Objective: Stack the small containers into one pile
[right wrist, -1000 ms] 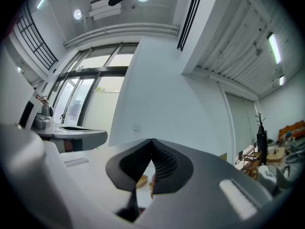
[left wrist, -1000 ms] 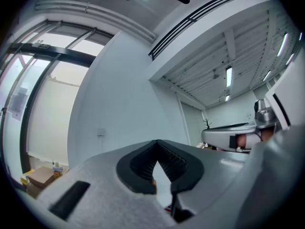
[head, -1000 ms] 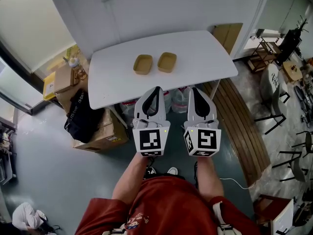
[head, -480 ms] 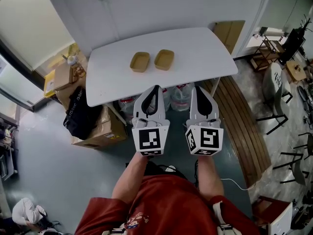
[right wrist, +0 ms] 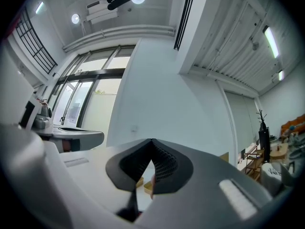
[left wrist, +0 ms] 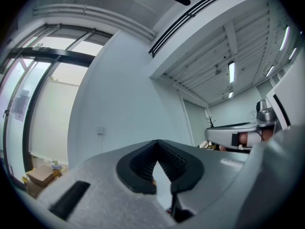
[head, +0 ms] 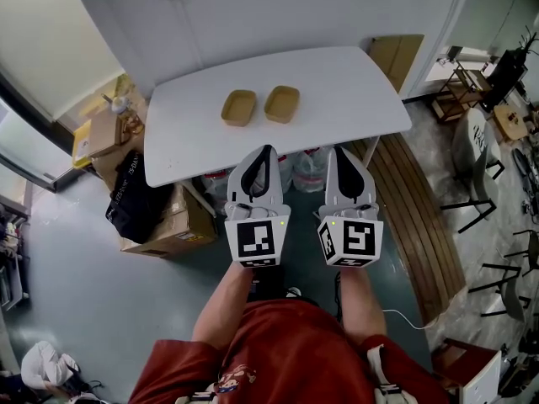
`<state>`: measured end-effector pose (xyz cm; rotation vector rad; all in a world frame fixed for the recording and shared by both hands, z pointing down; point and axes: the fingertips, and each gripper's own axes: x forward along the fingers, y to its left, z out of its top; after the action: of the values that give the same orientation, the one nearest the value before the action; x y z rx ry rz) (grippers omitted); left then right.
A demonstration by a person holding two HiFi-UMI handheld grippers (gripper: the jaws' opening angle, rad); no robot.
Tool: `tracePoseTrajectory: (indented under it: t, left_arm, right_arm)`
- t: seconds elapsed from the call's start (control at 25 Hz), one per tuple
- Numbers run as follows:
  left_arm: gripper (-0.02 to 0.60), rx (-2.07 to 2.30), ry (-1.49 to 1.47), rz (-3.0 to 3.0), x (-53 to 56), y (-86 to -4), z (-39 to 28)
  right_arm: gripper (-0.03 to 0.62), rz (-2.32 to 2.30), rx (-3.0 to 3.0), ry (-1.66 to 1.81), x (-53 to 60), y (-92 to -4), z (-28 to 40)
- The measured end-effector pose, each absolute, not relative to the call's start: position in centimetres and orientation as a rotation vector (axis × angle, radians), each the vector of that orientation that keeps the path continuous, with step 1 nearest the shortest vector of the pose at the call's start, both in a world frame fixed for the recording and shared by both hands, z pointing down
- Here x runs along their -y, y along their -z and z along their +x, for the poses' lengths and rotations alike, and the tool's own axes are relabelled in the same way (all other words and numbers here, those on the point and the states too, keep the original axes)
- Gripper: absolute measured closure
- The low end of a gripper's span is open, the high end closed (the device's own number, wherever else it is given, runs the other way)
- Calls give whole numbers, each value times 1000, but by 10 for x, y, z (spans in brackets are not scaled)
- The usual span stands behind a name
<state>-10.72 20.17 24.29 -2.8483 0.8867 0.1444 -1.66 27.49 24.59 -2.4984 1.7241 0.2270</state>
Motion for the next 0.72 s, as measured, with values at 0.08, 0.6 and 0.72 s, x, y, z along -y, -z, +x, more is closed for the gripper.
tracePoseTrajectory:
  t: [0.08, 0.6, 0.72]
  left_arm:
    - [580, -891, -152, -2857, -187, -244, -104]
    - [580, -961, -180, -2862, -56, -237, -89]
    - [578, -972, -186, -2858, -24, -237, -88]
  right_arm:
    - [595, -2501, -1734, -231, -261, -246, -14]
    - [595, -2483, -1827, -248, -126, -238, 0]
    - [595, -2492, -1825, -244, -94, -237, 4]
